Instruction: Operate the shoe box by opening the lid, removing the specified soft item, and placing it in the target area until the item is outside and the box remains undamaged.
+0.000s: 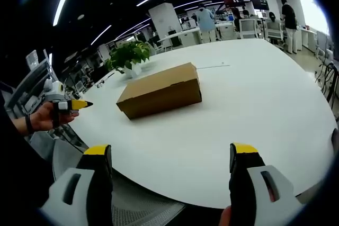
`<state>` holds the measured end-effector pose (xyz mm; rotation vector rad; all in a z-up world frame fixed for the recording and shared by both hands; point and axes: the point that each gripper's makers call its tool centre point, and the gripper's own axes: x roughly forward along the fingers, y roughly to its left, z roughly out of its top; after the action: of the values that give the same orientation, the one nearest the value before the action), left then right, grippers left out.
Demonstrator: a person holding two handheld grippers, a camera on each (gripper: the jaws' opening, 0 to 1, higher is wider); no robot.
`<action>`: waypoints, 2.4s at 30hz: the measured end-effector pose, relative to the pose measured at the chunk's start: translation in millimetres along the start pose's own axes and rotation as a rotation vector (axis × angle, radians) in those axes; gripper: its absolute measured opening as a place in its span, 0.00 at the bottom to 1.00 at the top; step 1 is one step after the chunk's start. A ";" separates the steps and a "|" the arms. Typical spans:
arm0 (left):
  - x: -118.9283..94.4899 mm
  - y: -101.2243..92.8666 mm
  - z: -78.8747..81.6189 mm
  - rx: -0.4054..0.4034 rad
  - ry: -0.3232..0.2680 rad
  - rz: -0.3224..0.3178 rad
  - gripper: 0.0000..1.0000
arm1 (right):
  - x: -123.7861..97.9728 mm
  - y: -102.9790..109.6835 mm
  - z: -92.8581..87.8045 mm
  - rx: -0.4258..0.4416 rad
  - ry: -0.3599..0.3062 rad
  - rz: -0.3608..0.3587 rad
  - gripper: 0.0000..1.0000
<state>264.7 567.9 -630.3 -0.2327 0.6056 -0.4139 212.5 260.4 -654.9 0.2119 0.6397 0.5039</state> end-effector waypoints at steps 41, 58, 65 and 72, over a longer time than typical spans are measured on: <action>-0.3 10.8 -1.0 -0.021 0.004 0.018 0.96 | 14.4 1.5 0.8 -0.009 0.028 0.023 0.86; 12.2 14.3 -0.7 0.012 0.040 0.006 0.95 | 43.5 -4.1 24.3 -0.051 0.037 0.065 0.85; 24.7 14.3 -0.1 0.015 0.044 -0.002 0.94 | 68.1 -6.7 37.2 -0.094 0.060 0.100 0.84; 47.6 7.8 -2.3 0.022 0.065 -0.033 0.93 | 95.6 -12.2 60.0 -0.121 0.058 0.123 0.83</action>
<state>301.1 553.6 -658.5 -0.2087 0.6613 -0.4611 320.0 296.5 -661.2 0.1231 0.6532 0.6668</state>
